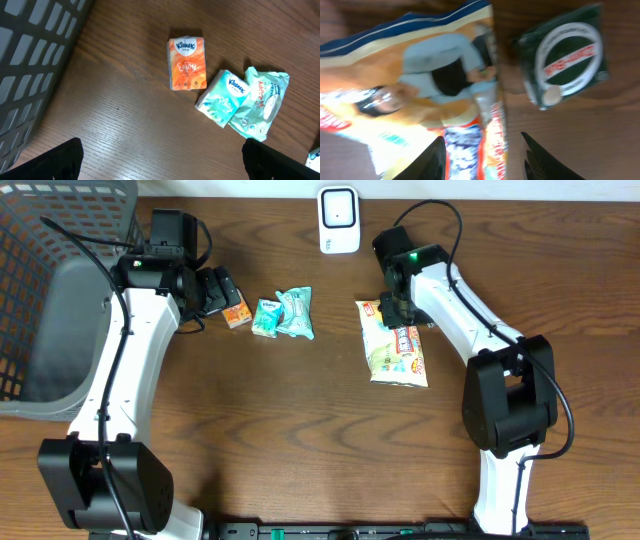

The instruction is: Scan the item barcode

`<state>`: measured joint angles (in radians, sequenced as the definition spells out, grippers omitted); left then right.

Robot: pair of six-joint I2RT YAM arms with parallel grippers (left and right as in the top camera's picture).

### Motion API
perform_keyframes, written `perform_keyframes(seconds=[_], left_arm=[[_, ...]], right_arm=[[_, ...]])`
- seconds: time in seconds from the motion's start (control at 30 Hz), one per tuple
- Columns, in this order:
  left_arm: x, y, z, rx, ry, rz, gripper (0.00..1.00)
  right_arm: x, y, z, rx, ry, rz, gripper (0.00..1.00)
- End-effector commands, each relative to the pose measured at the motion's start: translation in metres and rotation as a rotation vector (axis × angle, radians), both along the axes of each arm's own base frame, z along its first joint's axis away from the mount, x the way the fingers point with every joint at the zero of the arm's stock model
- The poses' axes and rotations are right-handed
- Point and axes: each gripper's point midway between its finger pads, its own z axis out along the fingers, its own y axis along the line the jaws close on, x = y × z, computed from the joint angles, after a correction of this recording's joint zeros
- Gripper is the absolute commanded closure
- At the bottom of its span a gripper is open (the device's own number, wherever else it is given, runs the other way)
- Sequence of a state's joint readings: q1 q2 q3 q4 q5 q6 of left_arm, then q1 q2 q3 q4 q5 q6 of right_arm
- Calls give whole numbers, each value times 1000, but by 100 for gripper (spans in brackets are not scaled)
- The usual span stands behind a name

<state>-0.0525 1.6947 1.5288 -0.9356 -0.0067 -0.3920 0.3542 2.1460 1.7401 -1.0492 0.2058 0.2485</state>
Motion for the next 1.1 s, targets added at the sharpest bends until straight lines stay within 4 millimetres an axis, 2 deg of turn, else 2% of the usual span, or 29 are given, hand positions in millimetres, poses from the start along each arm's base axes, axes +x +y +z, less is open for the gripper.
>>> perform_keyframes(seconds=[0.0, 0.03, 0.17, 0.27, 0.33, 0.43, 0.53, 0.7, 0.8, 0.9, 1.07], left_arm=[[1, 4, 0, 14, 2, 3, 0], [1, 4, 0, 15, 2, 2, 0], [1, 4, 0, 14, 2, 3, 0], [1, 4, 0, 14, 2, 3, 0], [1, 4, 0, 14, 2, 3, 0], [1, 4, 0, 14, 2, 3, 0], [1, 4, 0, 14, 2, 3, 0], [1, 4, 0, 14, 2, 3, 0], [1, 4, 0, 14, 2, 3, 0], [1, 4, 0, 14, 2, 3, 0], [1, 4, 0, 14, 2, 3, 0]], right_arm=[[-7, 18, -1, 87, 44, 38, 69], [-11, 21, -1, 105, 61, 40, 75], [-29, 30, -3, 141, 134, 53, 81], [-50, 29, -3, 113, 212, 61, 81], [-70, 24, -1, 82, 292, 62, 78], [-84, 23, 1, 61, 342, 68, 76], [-85, 29, -5, 62, 332, 84, 76], [-89, 39, -37, 70, 303, 116, 74], [-94, 45, -52, 75, 295, 127, 90], [-94, 49, -47, 76, 289, 124, 95], [-73, 46, -4, 42, 239, 122, 86]])
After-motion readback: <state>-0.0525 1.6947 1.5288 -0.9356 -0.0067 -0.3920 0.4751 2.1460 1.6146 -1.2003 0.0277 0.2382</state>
